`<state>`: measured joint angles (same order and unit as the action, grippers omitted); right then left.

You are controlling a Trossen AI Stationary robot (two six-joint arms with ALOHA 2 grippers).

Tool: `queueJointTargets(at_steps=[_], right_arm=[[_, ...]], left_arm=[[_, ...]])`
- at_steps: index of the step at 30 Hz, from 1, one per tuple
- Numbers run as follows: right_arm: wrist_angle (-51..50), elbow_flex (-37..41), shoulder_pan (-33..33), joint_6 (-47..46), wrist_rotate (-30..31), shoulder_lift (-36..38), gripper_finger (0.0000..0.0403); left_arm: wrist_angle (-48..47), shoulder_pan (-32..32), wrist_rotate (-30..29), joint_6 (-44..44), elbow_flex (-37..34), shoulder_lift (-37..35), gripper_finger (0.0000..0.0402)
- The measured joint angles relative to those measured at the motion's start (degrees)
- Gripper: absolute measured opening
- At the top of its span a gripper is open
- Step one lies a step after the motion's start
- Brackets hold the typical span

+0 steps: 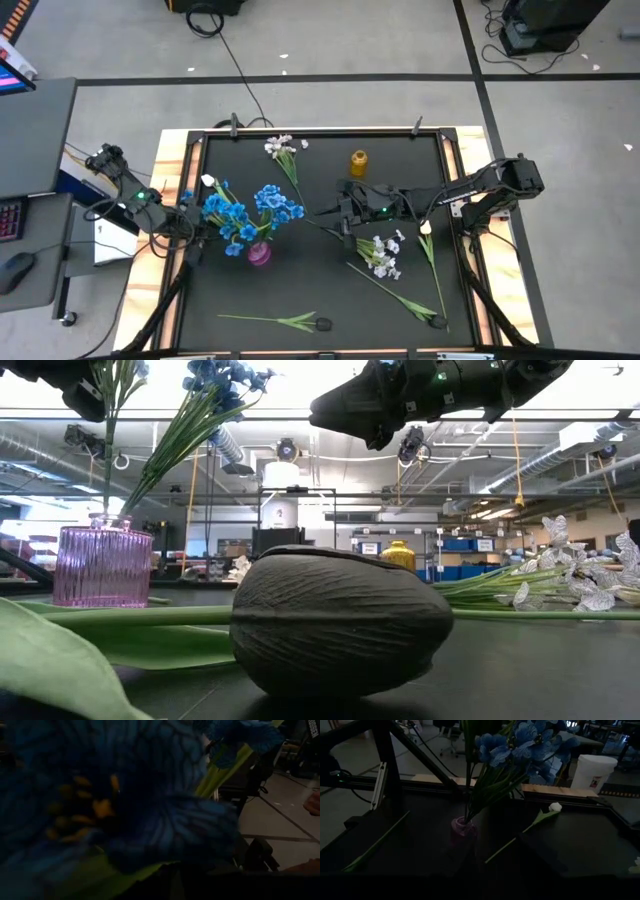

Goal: Sort flowers into vase by color
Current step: Put the blue flowers into the violet vase

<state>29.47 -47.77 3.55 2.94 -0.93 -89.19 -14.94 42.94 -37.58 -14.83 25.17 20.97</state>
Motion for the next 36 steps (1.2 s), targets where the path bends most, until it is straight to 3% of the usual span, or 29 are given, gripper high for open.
queueJointTargets(at_steps=[36], right_arm=[[0.0,0.0,0.0,0.0,0.0,0.0,0.0153]], left_arm=[[-0.7,0.0,0.1,-6.8,0.0,10.3,0.003]])
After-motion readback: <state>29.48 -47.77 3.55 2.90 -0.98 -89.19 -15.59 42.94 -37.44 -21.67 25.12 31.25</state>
